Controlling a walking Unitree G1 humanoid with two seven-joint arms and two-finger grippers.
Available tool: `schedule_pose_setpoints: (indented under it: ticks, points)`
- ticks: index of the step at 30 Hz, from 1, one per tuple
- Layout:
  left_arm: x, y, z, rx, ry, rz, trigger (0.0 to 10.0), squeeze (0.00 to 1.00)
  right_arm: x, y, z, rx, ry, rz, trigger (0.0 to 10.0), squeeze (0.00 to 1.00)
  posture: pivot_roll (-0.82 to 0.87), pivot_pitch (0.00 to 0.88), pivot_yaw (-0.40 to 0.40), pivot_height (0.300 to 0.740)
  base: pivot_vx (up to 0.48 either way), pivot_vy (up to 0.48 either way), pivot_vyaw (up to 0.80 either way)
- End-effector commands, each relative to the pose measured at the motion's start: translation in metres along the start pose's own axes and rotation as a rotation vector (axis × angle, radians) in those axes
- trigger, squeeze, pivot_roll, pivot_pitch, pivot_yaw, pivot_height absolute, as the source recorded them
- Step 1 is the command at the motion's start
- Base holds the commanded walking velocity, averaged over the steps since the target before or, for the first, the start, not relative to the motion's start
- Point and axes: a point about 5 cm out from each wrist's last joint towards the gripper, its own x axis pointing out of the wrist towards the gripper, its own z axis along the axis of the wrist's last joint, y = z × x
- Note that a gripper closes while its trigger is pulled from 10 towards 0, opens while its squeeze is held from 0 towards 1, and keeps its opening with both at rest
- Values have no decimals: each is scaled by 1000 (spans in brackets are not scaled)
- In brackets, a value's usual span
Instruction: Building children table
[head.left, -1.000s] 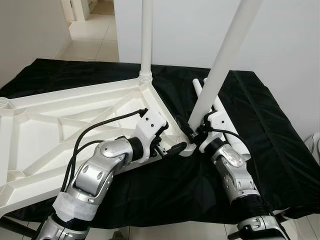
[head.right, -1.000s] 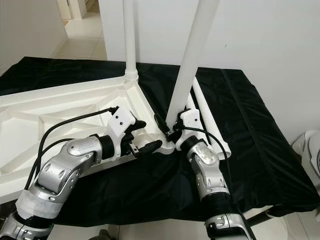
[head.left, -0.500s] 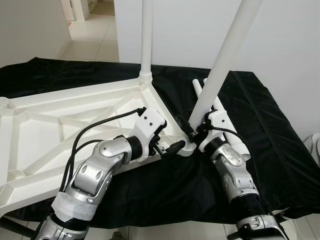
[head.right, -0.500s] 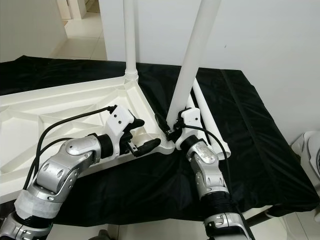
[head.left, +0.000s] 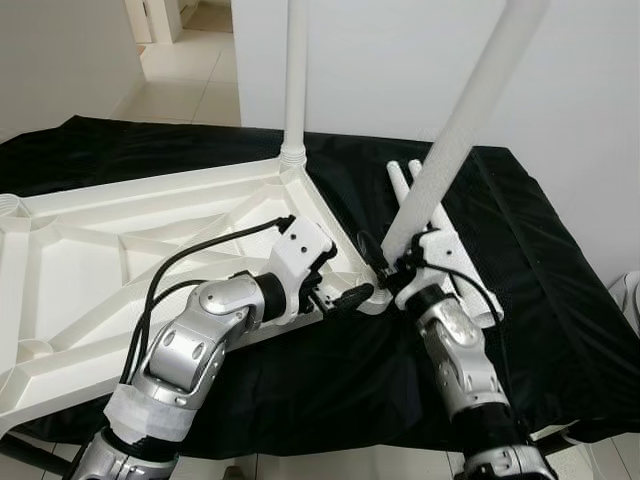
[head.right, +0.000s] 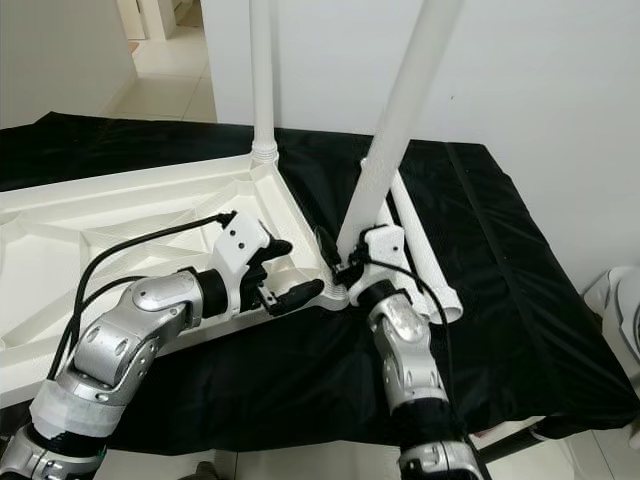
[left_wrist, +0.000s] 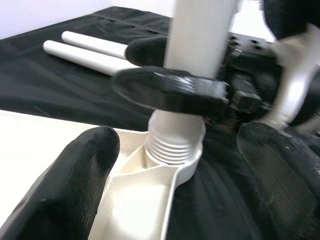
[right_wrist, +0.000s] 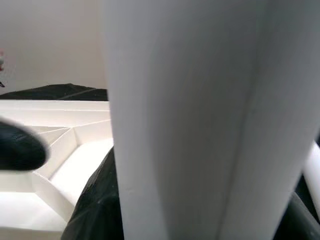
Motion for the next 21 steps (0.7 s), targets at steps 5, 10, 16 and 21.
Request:
schedule_pose_setpoints:
  ticks: [5, 10, 16, 21]
  points:
    - [0, -3, 1, 2, 2, 7, 10000, 0, -13, -8, -29, 36, 183, -59, 10000, 0, 110, 6, -24, 740, 0, 0, 0]
    - [0, -3, 1, 0, 1, 4, 10000, 0, -6, -11, -30, 46, 224, -114, 10000, 0, 111, 10, -26, 740, 0, 0, 0]
    - [0, -4, 1, -2, 2, 6, 10000, 0, 3, -8, -26, 85, 225, -121, 10000, 0, 117, 17, -30, 740, 0, 0, 0]
    - [-1, -4, 1, -3, 3, 10, 10000, 0, 6, -8, -23, 80, 225, -123, 10000, 0, 121, 20, -33, 740, 0, 0, 0]
